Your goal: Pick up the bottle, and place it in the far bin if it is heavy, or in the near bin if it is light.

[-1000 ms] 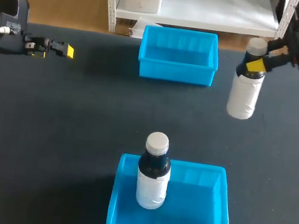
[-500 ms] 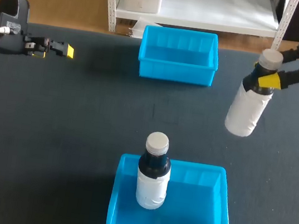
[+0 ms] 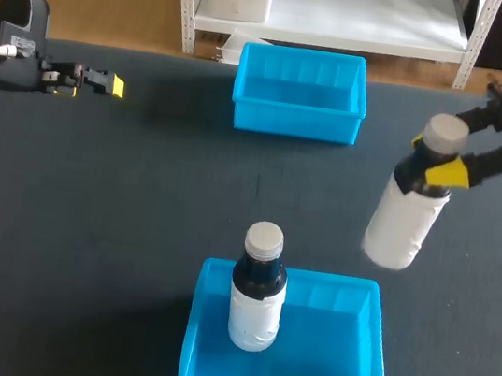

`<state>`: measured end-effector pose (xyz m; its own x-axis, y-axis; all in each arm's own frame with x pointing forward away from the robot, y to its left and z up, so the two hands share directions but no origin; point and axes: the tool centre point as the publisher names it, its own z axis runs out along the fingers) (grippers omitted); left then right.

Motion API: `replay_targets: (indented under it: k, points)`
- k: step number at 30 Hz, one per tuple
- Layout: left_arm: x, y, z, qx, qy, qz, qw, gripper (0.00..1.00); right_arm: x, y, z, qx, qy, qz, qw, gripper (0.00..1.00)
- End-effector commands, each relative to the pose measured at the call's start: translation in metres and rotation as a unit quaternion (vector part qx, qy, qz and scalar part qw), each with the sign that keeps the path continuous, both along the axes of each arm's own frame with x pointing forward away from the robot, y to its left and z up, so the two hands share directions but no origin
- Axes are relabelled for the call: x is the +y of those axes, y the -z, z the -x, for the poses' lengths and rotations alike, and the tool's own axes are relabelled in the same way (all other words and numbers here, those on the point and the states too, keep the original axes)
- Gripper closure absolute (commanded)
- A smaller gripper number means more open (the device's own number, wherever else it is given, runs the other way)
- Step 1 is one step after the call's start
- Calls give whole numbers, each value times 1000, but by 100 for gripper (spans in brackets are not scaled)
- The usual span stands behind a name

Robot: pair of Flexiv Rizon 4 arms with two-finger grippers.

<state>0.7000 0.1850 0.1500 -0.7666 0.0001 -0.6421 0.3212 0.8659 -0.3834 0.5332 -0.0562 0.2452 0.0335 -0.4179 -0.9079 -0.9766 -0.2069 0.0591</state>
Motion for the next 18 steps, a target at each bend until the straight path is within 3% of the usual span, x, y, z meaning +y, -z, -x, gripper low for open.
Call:
replay_targets:
  k: [1, 10, 18]
  points:
    - [0, 0, 0, 0, 0, 0, 1000, 0, 13, 3, 16, 2, -9, 2, 1000, 100]
    - [0, 0, 0, 0, 0, 0, 1000, 0, 42, 19, 49, 16, -53, 0, 998, 100]
    - [0, 0, 0, 0, 0, 0, 1000, 0, 52, 36, 62, 33, -77, 3, 996, 100]
